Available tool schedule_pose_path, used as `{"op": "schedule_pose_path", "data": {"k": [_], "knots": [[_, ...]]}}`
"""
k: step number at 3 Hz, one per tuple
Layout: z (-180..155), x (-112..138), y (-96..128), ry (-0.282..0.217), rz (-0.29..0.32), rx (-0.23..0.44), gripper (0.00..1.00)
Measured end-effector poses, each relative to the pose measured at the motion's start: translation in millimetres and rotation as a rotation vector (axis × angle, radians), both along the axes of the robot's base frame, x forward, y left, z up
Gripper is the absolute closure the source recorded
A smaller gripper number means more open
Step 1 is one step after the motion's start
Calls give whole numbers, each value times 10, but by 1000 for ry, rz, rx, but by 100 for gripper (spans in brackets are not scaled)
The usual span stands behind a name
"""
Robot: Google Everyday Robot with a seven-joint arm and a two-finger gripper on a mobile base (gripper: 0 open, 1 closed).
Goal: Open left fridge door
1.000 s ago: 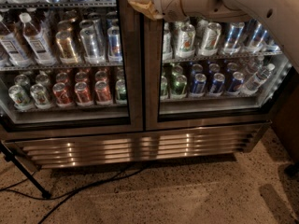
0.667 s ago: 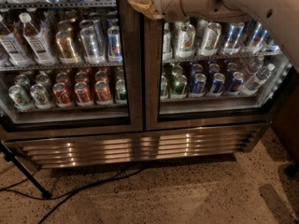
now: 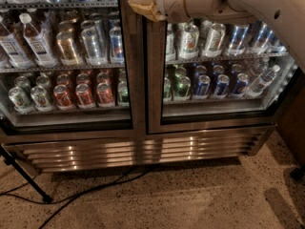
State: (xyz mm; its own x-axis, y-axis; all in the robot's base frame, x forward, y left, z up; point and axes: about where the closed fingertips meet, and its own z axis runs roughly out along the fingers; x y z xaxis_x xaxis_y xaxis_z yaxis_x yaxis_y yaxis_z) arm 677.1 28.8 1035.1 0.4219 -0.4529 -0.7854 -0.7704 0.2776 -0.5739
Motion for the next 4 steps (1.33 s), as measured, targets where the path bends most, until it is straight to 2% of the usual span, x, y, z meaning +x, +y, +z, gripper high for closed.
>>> {"op": "schedule_pose_path", "data": {"k": [1,4], "knots": [[1,-173,4,26,14,25,100],[13,-273,15,38,33,39,100]]}}
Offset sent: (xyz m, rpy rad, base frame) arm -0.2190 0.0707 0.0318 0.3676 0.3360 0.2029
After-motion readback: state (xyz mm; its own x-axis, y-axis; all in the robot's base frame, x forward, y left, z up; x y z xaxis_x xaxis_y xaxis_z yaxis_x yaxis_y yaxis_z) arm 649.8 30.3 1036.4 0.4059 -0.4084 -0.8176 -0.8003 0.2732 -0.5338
